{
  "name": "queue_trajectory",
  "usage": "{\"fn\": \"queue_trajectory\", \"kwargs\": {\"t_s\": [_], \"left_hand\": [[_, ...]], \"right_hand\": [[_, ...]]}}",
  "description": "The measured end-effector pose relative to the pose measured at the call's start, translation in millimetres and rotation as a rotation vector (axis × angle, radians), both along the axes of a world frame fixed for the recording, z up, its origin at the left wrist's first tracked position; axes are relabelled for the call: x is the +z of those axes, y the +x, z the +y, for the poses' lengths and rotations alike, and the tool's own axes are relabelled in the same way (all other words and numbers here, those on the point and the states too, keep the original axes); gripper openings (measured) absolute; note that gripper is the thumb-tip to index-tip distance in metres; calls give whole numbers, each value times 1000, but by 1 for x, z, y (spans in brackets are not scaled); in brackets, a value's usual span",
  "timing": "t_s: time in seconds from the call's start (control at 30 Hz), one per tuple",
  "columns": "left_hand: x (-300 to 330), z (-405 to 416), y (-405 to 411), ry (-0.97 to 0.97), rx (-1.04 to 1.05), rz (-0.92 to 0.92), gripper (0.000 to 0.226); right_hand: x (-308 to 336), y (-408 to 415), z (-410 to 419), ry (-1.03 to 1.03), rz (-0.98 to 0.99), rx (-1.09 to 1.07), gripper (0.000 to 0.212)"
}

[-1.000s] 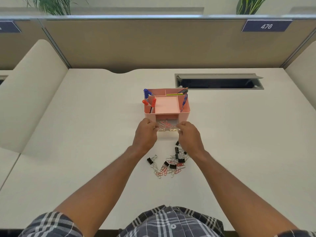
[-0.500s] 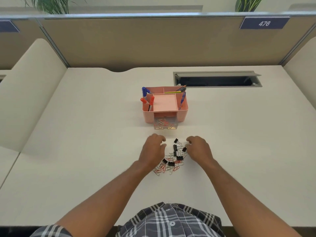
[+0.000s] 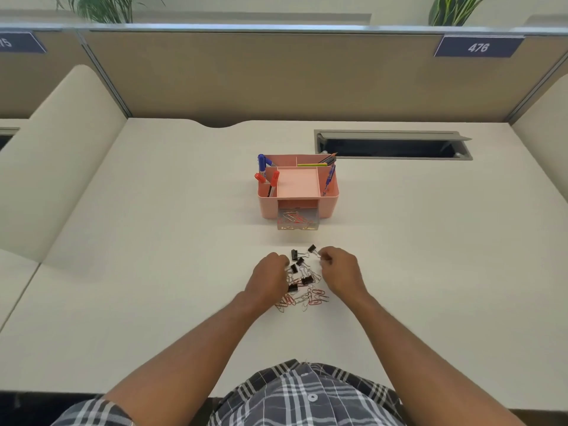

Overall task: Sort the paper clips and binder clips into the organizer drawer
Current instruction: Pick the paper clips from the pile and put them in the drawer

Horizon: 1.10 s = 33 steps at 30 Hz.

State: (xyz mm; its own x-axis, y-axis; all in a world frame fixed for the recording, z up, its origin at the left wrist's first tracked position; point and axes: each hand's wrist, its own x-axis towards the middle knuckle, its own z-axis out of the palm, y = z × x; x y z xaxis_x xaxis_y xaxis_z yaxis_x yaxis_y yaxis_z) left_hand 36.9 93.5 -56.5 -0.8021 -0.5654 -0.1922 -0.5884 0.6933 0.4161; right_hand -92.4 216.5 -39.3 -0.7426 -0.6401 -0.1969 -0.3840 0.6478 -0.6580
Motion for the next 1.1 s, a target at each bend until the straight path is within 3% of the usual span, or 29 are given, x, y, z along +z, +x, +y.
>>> {"fn": "queue_trajectory", "kwargs": {"t_s": [0.2,0.37,0.77,1.0,1.1], "left_hand": [[-2,2,-2,7,21,9,14],[-4,3,-3,-1,-4,27,11],[-7,3,-3,-32,-16,44,15],[-7,-1,-1,-11,26,21,16],[-6,0,-2,-1,37,16,15]], "right_hand": [[-10,4,5,256,112,168,20],[-17,21,-5,205,217,253,15],[-19,7,0,167,148,297,16],[-12,-7,4,132,-15,18,24],[-15,-9,8,196,-7,37,19]]}}
